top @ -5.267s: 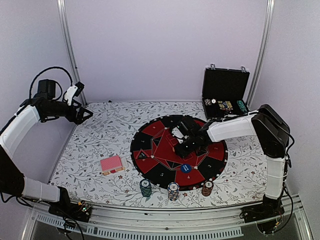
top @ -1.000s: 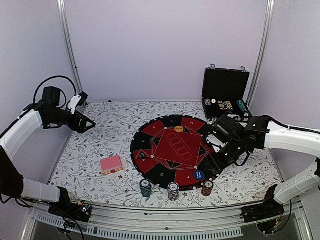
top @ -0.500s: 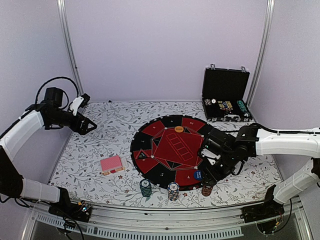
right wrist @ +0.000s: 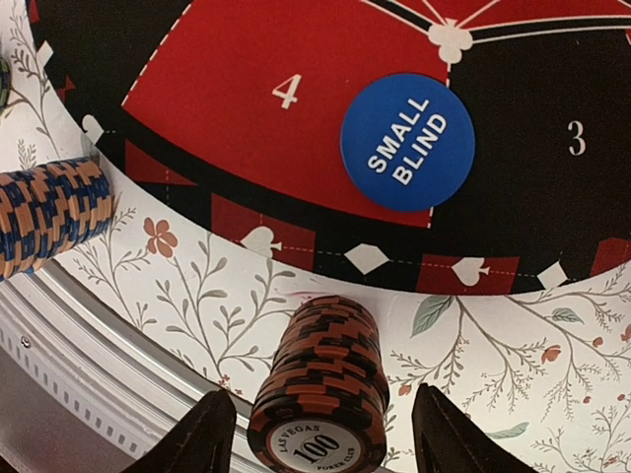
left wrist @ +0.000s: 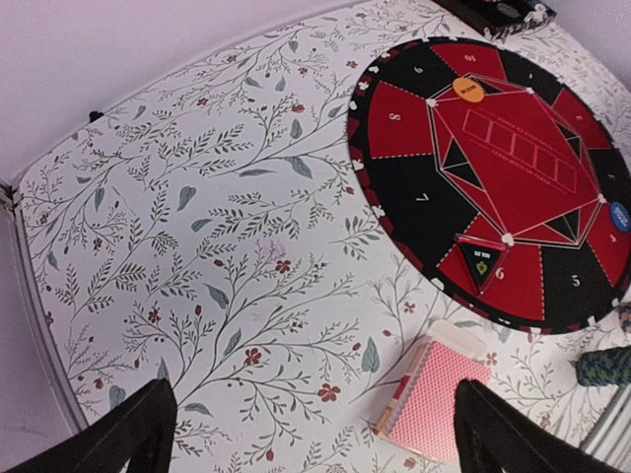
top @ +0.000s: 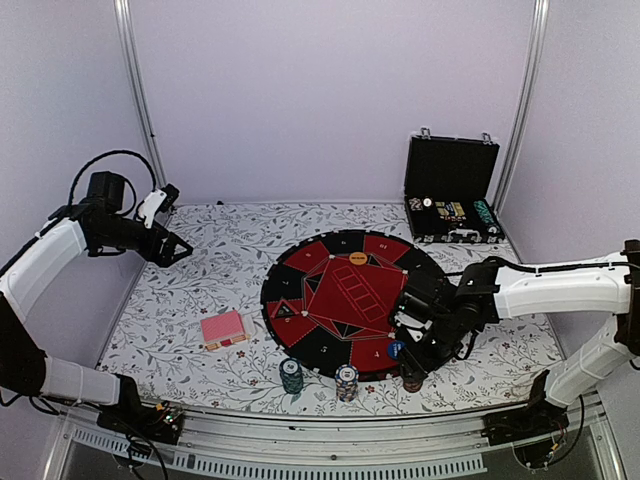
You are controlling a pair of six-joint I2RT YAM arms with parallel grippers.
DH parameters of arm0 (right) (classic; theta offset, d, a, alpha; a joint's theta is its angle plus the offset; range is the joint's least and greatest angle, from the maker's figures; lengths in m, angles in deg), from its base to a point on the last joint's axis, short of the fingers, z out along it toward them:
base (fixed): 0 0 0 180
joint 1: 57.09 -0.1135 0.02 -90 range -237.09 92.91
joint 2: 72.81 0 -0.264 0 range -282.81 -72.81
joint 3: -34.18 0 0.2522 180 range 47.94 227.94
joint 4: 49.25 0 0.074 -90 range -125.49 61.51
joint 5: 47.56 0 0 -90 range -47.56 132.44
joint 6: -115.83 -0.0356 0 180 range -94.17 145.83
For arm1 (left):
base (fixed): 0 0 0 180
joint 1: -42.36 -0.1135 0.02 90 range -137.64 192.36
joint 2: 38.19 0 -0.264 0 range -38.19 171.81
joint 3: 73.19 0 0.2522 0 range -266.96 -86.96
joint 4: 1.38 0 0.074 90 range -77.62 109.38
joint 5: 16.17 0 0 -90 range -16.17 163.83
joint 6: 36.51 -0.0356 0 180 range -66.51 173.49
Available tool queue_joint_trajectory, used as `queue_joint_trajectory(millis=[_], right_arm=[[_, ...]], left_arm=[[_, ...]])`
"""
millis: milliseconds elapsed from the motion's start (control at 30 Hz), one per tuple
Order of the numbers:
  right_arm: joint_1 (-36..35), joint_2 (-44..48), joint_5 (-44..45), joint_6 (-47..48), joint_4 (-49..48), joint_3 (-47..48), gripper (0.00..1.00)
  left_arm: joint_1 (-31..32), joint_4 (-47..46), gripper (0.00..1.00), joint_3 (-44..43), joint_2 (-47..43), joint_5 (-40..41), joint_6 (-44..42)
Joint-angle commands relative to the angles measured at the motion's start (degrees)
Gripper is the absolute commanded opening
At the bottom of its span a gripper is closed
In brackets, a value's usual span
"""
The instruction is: Distribute texas hold em gaming equipment
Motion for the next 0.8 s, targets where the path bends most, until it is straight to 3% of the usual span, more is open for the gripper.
queue_joint_trajectory(millis=[0, 367, 767], right_arm=[[-0.64, -0.94, 0.67, -0.33, -1.50, -0.61, 0.61], [-0.81, -1.57, 0.59, -0.33, -1.86, -1.26, 0.52], [-0.81, -0.01, 1.52, -0.41, -0.20, 0.49, 0.33]], left_arm=[[0.47, 0.99, 1.00, -1.70, 0.27, -0.13, -0.68], [0.47, 1.51, 1.00, -3.28, 1.16, -0.03, -0.59], [0.46, 1.87, 1.00, -3.90, 1.65, -0.11, -0.55]])
